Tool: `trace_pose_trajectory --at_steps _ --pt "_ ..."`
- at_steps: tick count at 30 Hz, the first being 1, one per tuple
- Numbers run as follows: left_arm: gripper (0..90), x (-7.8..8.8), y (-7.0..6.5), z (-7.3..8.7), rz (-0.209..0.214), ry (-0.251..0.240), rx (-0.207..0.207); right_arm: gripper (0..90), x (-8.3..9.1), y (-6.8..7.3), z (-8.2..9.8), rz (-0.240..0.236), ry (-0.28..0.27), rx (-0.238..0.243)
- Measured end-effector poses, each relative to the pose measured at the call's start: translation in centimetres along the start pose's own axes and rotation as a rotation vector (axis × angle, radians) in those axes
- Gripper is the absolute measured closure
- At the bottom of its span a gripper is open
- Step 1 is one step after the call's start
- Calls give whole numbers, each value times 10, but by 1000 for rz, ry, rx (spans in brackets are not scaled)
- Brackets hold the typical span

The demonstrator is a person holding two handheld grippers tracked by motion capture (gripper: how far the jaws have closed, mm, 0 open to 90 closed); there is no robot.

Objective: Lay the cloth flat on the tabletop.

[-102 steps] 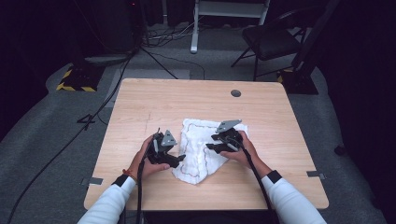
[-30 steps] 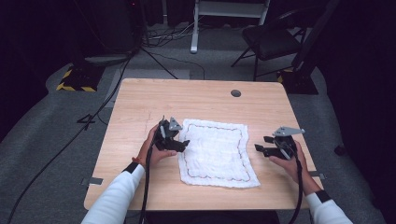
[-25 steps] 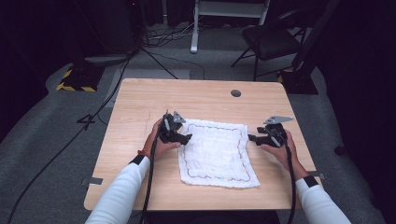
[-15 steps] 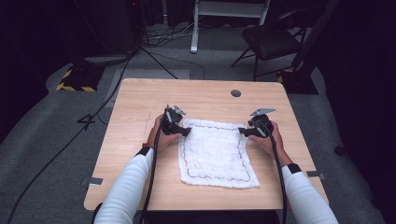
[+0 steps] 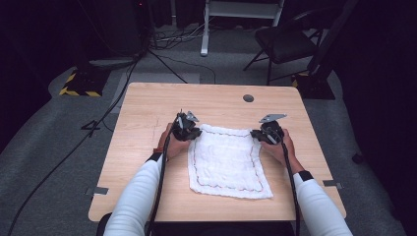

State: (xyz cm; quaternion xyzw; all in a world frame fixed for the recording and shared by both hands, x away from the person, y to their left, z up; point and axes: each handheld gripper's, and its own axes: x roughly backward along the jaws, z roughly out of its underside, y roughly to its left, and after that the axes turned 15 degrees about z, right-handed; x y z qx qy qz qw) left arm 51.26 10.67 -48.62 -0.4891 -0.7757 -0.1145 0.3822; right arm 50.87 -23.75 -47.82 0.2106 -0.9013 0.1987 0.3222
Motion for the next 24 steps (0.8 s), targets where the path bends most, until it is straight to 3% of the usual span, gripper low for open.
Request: trace_pose_trajectory --at_steps 1,5,6,8,9,13,18,21,24 --pt "803 3 0 -1 -7 -15 -8 852 0 0 0 0 0 0" --pt "834 18 -1 -10 -24 -86 -30 860 20 -7 -19 30 -95 5" --pt "834 24 -2 -13 -23 -118 -34 860 20 -7 -19 30 -95 5" --pt "838 34 -5 -17 -34 -154 -55 860 37 -11 -31 63 -159 9" --pt "838 39 -5 -18 -36 -168 -58 860 37 -11 -31 63 -159 9" --pt "838 51 -4 -20 -53 -210 -65 860 52 -19 -38 88 -214 -5" --pt "836 52 -5 -28 -98 -236 -113 861 50 -23 -48 126 -244 -13" --pt "833 49 3 -35 -119 -239 -88 861 45 -24 -53 132 -246 -23" --pt "778 43 13 -39 -145 -235 -28 809 35 -26 -60 161 -226 -35"
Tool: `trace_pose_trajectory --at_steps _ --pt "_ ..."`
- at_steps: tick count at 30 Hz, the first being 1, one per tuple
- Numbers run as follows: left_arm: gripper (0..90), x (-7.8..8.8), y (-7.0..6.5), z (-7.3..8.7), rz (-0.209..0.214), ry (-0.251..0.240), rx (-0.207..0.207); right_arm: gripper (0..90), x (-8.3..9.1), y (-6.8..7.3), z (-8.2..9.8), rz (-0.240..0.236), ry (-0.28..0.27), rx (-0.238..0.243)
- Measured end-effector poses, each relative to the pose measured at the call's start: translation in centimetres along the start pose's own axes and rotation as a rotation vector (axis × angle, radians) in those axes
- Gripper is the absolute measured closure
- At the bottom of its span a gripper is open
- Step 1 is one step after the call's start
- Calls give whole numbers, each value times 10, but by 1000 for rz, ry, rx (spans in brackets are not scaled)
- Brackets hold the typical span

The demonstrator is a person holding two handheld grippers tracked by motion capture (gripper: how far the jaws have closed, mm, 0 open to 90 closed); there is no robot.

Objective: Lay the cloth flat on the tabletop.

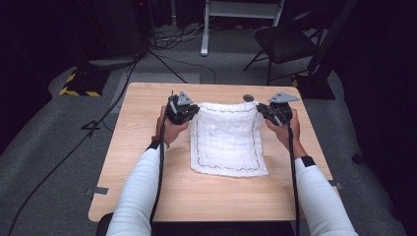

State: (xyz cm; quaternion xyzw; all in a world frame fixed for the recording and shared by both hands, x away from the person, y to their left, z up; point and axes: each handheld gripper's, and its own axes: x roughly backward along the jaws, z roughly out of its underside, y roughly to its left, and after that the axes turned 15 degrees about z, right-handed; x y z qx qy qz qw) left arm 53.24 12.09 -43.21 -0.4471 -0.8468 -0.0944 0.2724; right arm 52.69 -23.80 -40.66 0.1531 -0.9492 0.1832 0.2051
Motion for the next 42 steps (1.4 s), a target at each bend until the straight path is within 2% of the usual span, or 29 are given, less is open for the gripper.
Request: trace_pose_trajectory --at_steps 2,4,5,7,9,11,15,17,18,20,23,24,25,26,28,29,30,35,36,37,42 --pt "629 -5 4 2 -18 37 52 673 -8 0 -1 47 28 -9" --pt "484 -7 5 6 -36 62 74 614 -13 -1 2 47 54 -19" --pt "422 -7 4 8 -29 66 79 590 -14 -3 4 43 63 -31" --pt "360 -5 2 13 -12 88 81 559 -13 -4 9 7 73 -41" --pt "307 0 -3 18 7 96 76 546 -11 -3 16 -8 88 -28" --pt "283 7 -8 23 44 104 67 513 -7 -1 22 -46 96 -25" --pt "262 17 -22 38 68 156 39 485 3 11 34 -115 107 7" --pt "254 21 -27 45 80 168 30 475 11 22 41 -168 100 27" --pt "254 23 -30 50 82 188 27 475 11 22 41 -168 100 27" --pt "261 25 -34 57 81 226 11 471 17 30 46 -207 99 36" --pt "256 30 -39 66 86 251 -1 470 24 40 51 -244 99 56" --pt "252 31 -40 69 88 261 -6 470 27 45 52 -252 94 75" --pt "248 35 -42 75 84 265 -5 477 32 54 53 -285 86 84" --pt "248 35 -42 75 84 265 -5 477 32 54 53 -285 86 84" --pt "248 38 -42 79 90 260 8 498 36 66 52 -321 74 111" --pt "247 40 -42 83 88 256 18 509 39 82 50 -366 65 142" --pt "247 40 -42 85 95 252 27 509 39 82 50 -366 65 142" --pt "241 38 -39 93 71 270 34 534 45 130 46 -463 45 212" --pt "238 38 -39 94 70 261 43 534 46 149 45 -504 42 232" --pt "238 39 -38 95 70 258 45 534 46 149 45 -504 42 232" --pt "225 41 -34 98 56 242 49 536 45 187 44 -583 33 282"
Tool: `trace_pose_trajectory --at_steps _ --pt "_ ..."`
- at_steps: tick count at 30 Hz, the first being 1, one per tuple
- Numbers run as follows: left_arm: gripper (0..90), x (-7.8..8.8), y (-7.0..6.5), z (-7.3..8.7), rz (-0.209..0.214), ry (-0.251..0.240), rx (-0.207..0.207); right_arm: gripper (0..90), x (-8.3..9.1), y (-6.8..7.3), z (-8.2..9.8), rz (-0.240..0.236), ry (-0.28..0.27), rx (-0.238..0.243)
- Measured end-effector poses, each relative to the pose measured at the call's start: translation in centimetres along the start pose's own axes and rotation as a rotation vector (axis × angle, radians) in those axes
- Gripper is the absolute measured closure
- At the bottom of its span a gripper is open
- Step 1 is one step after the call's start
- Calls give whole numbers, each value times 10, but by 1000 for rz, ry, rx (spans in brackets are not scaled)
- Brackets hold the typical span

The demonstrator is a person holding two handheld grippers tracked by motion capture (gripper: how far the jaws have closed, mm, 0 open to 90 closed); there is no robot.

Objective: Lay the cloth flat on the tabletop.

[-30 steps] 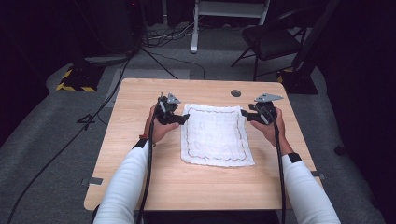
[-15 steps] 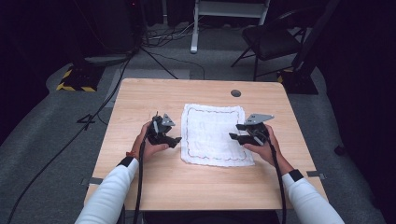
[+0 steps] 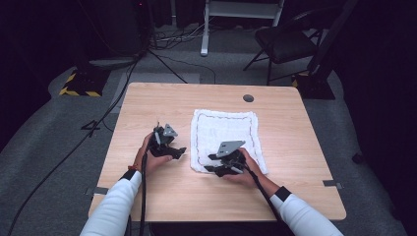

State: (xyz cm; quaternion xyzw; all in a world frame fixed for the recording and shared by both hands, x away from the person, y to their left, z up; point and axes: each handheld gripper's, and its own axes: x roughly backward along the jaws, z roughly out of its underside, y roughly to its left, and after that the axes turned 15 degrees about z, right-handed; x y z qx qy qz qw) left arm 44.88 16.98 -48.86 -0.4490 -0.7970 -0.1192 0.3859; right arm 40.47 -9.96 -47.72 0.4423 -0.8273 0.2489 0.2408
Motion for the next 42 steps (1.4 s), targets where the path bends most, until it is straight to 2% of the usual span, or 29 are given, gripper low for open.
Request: trace_pose_trajectory --at_steps 3,8,13,15,17,19,24,31,33,35,36,39,42 --pt "225 -1 2 2 -11 8 4 535 -12 15 -5 -35 9 44" --pt "219 -2 5 2 -22 2 16 550 -26 26 -10 -35 25 86" --pt "219 -2 9 -1 -34 -9 23 635 -38 24 -13 -8 43 67" --pt "218 -1 12 -4 -47 -21 28 708 -40 23 -14 -1 44 58" --pt "219 -1 14 -7 -83 -46 18 786 -42 22 -15 10 48 46" --pt "216 -3 20 -12 -71 -37 32 848 -42 21 -15 24 52 33" --pt "214 -11 32 -28 -70 -79 78 871 -41 24 -17 30 56 40" --pt "214 -34 43 -50 -94 -73 102 877 -40 39 -20 -4 45 72" --pt "209 -40 46 -56 -112 -60 99 878 -37 48 -21 -19 43 89" --pt "209 -45 49 -58 -128 -44 99 878 -37 50 -22 -19 41 98" --pt "209 -49 52 -59 -137 -42 114 878 -36 52 -22 -22 40 98" --pt "203 -55 56 -60 -130 -51 143 878 -35 57 -22 -31 37 108" --pt "182 -58 56 -64 -130 -63 148 880 -33 63 -23 -44 36 119"
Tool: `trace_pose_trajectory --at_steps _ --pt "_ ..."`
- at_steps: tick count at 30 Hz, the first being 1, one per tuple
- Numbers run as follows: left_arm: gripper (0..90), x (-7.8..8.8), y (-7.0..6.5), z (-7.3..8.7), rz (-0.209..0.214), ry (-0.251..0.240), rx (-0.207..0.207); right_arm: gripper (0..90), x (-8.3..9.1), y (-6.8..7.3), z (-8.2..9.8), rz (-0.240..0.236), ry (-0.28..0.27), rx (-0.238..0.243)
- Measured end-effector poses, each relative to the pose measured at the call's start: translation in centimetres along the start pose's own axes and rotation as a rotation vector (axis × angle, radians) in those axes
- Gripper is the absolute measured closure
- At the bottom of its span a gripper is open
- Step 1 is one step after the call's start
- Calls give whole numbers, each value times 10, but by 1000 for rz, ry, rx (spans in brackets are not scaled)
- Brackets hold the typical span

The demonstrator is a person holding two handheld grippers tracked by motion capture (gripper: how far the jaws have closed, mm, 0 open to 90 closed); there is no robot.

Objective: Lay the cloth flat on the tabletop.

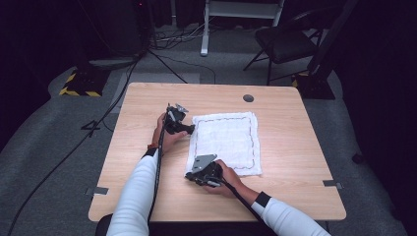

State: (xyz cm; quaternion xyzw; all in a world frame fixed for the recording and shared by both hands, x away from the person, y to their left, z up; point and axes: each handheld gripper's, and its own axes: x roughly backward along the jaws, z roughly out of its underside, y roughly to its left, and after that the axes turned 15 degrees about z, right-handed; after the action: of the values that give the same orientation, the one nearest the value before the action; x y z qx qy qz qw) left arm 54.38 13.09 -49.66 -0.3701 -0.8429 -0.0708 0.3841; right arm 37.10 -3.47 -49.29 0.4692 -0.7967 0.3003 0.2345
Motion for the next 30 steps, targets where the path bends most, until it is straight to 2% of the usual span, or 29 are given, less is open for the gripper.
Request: trace_pose_trajectory --at_steps 2,4,8,11,14,19,20,21,22,23,24,26,27,30 --pt "187 2 0 -2 0 -24 -3 880 1 5 -2 -8 -5 3" --pt "189 2 -1 -4 14 -47 10 880 2 7 -2 -9 -3 17" --pt "190 -6 -3 -7 1 -15 -3 881 3 12 -4 -24 -7 25" --pt "193 -9 -3 -8 12 -20 25 881 4 14 -4 -33 -8 33" --pt "199 -14 -3 -9 14 -11 24 881 5 14 -4 -42 -8 35" --pt "245 -15 -1 -8 54 -17 29 880 8 12 -3 -49 -19 25" --pt "274 -14 -1 -8 68 -22 24 880 9 12 -3 -48 -22 25" --pt "390 -13 -1 -8 100 -29 11 880 9 12 -3 -47 -24 22" --pt "493 -13 -2 -8 113 -27 1 880 10 12 -3 -47 -25 24" --pt "526 -12 -3 -9 120 -21 -6 880 10 11 -3 -47 -26 25" --pt "591 -12 -3 -9 142 -18 -10 880 10 11 -3 -48 -26 24" --pt "735 -11 -3 -9 155 -12 -22 880 11 11 -3 -47 -27 23" --pt "735 -9 -3 -8 163 -10 -25 880 11 11 -3 -47 -27 23" --pt "822 -5 0 -4 164 -9 -38 880 12 10 -5 -47 -33 26"
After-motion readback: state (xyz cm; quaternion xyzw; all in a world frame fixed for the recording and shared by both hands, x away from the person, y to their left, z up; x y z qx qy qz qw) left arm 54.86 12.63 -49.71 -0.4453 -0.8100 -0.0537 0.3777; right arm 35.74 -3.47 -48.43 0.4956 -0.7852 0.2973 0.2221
